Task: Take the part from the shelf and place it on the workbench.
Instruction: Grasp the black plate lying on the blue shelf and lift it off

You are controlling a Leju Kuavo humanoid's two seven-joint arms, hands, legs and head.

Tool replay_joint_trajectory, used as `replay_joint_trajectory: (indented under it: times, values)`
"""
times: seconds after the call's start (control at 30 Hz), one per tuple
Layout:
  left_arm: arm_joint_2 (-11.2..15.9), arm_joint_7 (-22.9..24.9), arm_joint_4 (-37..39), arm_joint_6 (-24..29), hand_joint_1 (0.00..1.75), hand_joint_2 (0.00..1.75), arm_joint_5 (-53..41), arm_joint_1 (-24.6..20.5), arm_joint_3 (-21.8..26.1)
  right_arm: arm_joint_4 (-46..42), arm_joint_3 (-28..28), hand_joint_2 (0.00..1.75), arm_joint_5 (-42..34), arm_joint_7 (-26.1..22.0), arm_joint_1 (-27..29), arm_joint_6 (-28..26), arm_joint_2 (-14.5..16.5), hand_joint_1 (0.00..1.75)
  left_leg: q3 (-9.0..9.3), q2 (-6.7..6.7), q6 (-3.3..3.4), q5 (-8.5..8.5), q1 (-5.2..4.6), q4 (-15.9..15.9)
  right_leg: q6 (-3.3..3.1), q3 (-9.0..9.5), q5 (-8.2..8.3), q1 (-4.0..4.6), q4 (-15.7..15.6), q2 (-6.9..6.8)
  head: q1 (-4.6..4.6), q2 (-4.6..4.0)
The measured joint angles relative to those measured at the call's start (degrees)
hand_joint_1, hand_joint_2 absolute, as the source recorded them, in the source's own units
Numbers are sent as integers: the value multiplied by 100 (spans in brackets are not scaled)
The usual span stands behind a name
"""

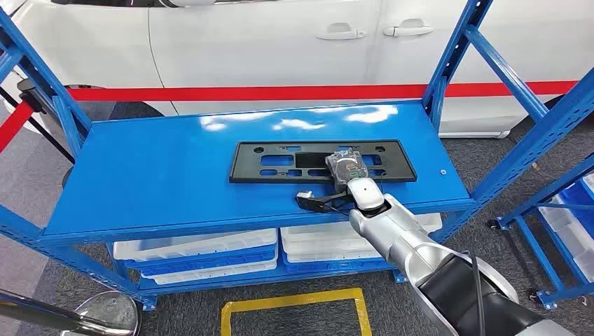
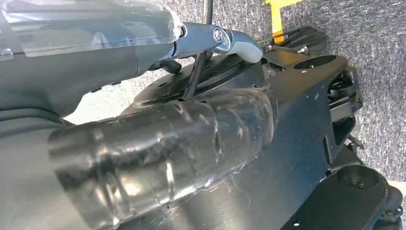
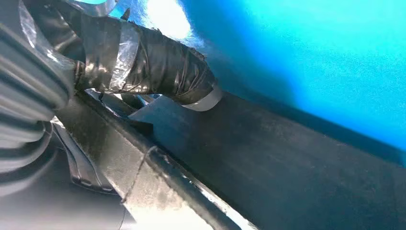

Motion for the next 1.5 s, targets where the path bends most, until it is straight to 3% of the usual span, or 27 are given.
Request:
replay_joint_trajectory:
  times: [0.4, 0.93, 1.07, 1.37, 1.43, 1.5]
  values:
    - [106, 76, -300, 47, 0, 0, 113, 161, -319, 0, -8, 175, 2, -11, 2, -3, 14, 175, 2, -1, -1, 2, 0, 0, -1, 0, 1, 0, 2, 0, 0, 0]
    - [136, 92, -348, 76, 0, 0, 181, 189, -395, 0, -13, 175, 4, -13, 2, -10, 15, 175, 2, -1, -1, 2, 0, 0, -1, 0, 2, -1, 1, 0, 0, 0]
    - [229, 174, -417, 334, 0, 175, 801, 247, -653, 0, -43, 175, 16, -56, 16, -85, 18, 175, 2, -1, -1, 2, 0, 0, -1, 0, 2, 0, 1, 0, 0, 0]
    - [816, 279, -913, 1525, 0, 175, 3007, 567, -2013, 0, -104, 175, 204, -256, 89, -446, 182, 175, -3, 8, -1, 1, 2, 0, -1, -3, 2, 1, 4, 7, -1, 0]
    - [968, 360, -1156, 1795, 0, 175, 3193, 686, -2334, -61, -120, 175, 148, -450, 113, -656, 288, 175, -2, 16, 38, 39, -8, 4, 29, 6, 51, -18, -36, 19, -2, 0]
    - [1124, 413, -1418, 2074, 0, 175, 3176, 793, -2707, -454, -225, 175, -248, -1133, 238, -989, 306, 175, 46, 36, 123, 175, 24, -143, 76, -6, 45, -27, -82, 21, 0, 0]
